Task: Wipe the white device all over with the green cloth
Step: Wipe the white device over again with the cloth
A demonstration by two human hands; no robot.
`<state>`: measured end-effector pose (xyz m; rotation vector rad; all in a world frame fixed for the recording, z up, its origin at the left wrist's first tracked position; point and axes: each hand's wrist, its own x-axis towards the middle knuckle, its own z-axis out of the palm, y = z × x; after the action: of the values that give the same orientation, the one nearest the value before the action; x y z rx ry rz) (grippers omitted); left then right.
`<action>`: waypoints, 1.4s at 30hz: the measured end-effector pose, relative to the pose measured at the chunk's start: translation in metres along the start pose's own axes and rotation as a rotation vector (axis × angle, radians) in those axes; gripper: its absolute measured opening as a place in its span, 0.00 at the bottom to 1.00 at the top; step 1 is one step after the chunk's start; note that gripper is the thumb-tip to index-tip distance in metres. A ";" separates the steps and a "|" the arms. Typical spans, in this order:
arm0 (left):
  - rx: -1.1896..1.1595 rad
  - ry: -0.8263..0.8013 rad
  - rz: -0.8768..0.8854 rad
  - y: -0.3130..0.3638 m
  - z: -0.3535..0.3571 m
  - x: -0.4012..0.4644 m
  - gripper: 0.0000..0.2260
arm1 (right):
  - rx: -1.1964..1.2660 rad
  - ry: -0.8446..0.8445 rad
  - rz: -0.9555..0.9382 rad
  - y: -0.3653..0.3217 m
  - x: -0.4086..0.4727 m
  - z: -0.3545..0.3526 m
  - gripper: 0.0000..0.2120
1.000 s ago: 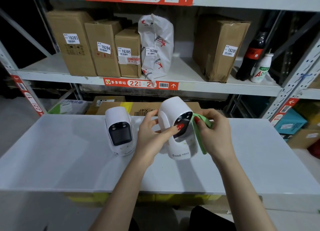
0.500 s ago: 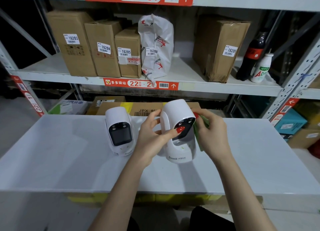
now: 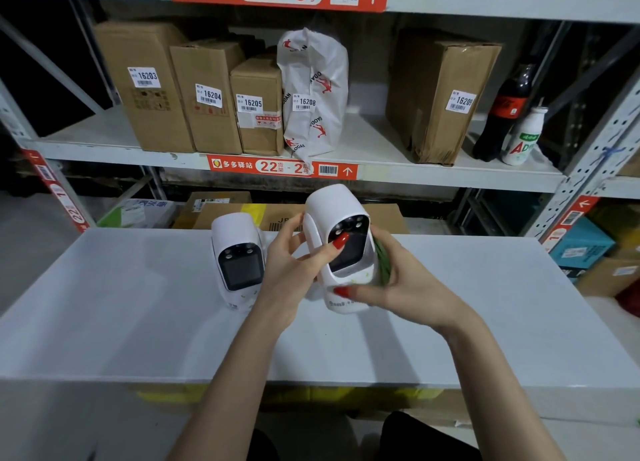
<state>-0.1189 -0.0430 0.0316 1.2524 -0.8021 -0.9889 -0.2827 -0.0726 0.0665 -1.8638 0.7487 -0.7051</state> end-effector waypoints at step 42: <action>0.211 -0.123 0.122 0.005 -0.006 0.000 0.15 | -0.676 0.242 0.006 0.020 0.005 0.019 0.51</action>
<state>-0.1124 -0.0408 0.0353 1.3140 -1.0892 -0.9058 -0.2695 -0.0728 0.0417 -2.3986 1.2635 -0.7371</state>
